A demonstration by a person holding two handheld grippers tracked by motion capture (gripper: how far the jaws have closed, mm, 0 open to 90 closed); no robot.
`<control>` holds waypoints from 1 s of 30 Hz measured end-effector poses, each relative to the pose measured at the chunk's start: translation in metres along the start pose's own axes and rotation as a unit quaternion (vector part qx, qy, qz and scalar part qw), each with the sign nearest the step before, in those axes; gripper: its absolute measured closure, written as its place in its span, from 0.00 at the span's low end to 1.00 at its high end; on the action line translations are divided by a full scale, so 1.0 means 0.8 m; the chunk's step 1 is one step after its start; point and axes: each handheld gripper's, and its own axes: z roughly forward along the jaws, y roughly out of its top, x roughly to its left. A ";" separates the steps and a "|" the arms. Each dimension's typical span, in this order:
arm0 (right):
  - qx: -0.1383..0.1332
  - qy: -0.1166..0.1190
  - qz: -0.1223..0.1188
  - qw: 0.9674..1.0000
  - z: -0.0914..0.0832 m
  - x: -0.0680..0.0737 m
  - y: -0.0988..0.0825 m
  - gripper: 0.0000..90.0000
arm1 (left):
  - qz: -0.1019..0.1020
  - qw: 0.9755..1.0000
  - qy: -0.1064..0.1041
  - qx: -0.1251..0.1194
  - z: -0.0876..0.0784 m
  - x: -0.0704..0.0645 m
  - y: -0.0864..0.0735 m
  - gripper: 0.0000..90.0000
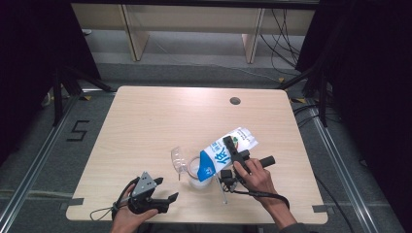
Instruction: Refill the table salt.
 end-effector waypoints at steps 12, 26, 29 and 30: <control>-0.006 -0.003 -0.003 1.000 0.001 0.001 0.001 0.80 | 0.000 1.000 0.000 0.000 0.000 0.000 0.000 0.25; 0.003 0.006 0.001 1.000 -0.001 0.005 0.002 0.81 | 0.001 1.000 -0.002 0.002 0.000 0.000 0.000 0.25; -0.007 0.000 -0.008 1.000 0.001 0.003 0.002 0.81 | 0.002 1.000 -0.002 0.002 0.000 0.000 0.000 0.25; -0.008 -0.001 -0.011 1.000 0.001 0.003 0.002 0.81 | 0.001 1.000 -0.001 0.001 0.000 0.000 0.000 0.25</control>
